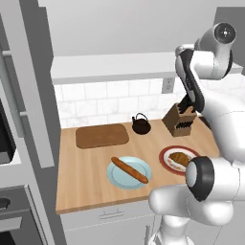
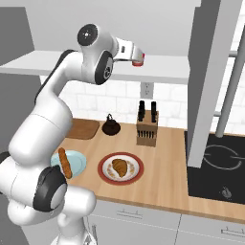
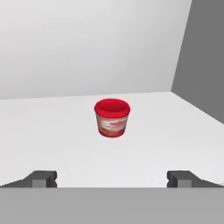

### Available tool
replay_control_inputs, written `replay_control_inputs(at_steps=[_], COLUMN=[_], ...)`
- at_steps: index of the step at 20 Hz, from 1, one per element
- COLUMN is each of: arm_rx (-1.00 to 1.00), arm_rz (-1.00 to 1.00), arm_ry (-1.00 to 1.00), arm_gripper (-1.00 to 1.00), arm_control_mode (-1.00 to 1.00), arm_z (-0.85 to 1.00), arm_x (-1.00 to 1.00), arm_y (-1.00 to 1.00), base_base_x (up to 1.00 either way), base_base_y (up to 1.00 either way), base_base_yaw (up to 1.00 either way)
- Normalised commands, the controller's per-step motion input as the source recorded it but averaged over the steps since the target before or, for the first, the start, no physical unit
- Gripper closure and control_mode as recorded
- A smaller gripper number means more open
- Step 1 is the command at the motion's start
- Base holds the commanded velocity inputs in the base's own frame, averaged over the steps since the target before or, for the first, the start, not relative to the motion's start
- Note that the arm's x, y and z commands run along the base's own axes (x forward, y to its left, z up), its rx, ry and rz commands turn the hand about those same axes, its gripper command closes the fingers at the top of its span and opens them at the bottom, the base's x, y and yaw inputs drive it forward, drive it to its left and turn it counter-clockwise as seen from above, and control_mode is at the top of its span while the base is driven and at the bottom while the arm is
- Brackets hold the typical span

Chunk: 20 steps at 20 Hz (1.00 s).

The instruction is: From the different types of pastries on the counter, select a croissant and place it on the cutting board. Then retrieve a jar of jam from the cabinet and place it alongside the croissant on the cutting board.

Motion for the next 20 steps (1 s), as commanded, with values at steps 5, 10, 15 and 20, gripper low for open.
replay_control_inputs(at_steps=[5,10,15,20], arm_rx=[0.00,0.00,0.00,0.00], arm_rz=[0.01,0.02,0.01,0.01], arm_ry=[0.00,0.00,0.00,0.05], arm_gripper=[-1.00,-1.00,-1.00,-1.00], arm_control_mode=[-1.00,-1.00,-1.00,-1.00], arm_z=[-0.04,0.00,0.01,0.02], arm_x=[0.23,0.20,0.23,0.11], arm_y=[-0.09,-0.12,-0.01,-0.03], base_base_x=[0.00,0.00,0.00,0.00], base_base_y=[0.00,0.00,0.00,0.00], base_base_yaw=[0.00,0.00,0.00,0.00])
